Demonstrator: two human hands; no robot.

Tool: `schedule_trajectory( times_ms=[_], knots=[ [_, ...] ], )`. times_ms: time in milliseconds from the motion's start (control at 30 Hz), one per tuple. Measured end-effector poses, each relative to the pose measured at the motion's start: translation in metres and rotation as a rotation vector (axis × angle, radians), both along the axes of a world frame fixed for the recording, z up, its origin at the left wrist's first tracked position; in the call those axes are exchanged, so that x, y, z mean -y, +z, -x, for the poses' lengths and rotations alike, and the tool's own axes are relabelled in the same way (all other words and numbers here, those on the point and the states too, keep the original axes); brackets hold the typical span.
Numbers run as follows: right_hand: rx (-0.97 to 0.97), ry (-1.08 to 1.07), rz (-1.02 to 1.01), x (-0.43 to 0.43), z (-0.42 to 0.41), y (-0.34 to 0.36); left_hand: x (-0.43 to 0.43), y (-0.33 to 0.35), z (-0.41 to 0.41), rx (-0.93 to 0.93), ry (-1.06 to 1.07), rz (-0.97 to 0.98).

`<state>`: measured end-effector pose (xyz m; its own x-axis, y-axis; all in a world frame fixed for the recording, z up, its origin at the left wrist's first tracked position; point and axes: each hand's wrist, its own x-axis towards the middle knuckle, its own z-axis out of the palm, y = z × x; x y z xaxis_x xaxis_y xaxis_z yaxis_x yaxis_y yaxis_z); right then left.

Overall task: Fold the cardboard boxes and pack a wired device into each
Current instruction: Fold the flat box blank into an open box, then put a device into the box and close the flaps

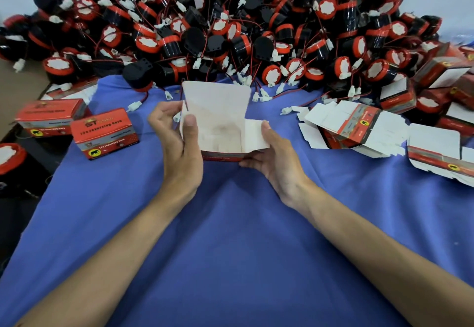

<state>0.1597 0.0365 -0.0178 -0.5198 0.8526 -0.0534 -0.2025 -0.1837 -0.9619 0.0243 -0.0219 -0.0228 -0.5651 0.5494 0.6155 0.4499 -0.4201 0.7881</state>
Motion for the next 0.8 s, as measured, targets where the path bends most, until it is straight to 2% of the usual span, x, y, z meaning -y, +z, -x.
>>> schedule_trajectory(
  times_ms=[100, 200, 267, 367, 400, 467, 533, 567, 667, 800],
  knots=[
    [0.008, 0.030, -0.044, -0.005, -0.004, -0.001, -0.002, 0.000, 0.003, 0.129, 0.062, 0.024],
    [0.148, -0.010, -0.132, -0.008, -0.003, -0.004, -0.005, -0.003, 0.011, 0.225, 0.106, 0.084],
    [0.378, -0.131, -0.392, -0.021, -0.003, -0.005, -0.009, -0.005, 0.014, 0.263, 0.110, 0.162],
    [0.893, -0.252, -0.985, -0.071, -0.003, 0.003, -0.013, -0.007, 0.013, 0.191, 0.027, 0.276],
    [1.066, -0.237, -1.045, -0.089, -0.003, 0.005, -0.014, -0.009, 0.012, 0.134, 0.012, 0.308],
    [1.350, -0.188, -0.972, -0.116, -0.004, 0.004, -0.014, -0.012, 0.013, 0.019, 0.018, 0.343],
    [1.525, -0.173, -0.957, -0.123, -0.004, -0.002, -0.014, -0.015, 0.015, -0.067, 0.054, 0.363],
    [1.514, -0.204, -0.982, -0.122, -0.005, -0.007, -0.013, -0.015, 0.015, -0.103, 0.062, 0.368],
    [1.279, -0.265, -1.066, -0.114, -0.008, -0.012, -0.014, -0.013, 0.017, -0.121, 0.037, 0.390],
    [0.938, -0.161, -1.305, -0.100, -0.003, 0.010, -0.015, -0.015, 0.021, -0.058, 0.003, 0.419]
  ],
)
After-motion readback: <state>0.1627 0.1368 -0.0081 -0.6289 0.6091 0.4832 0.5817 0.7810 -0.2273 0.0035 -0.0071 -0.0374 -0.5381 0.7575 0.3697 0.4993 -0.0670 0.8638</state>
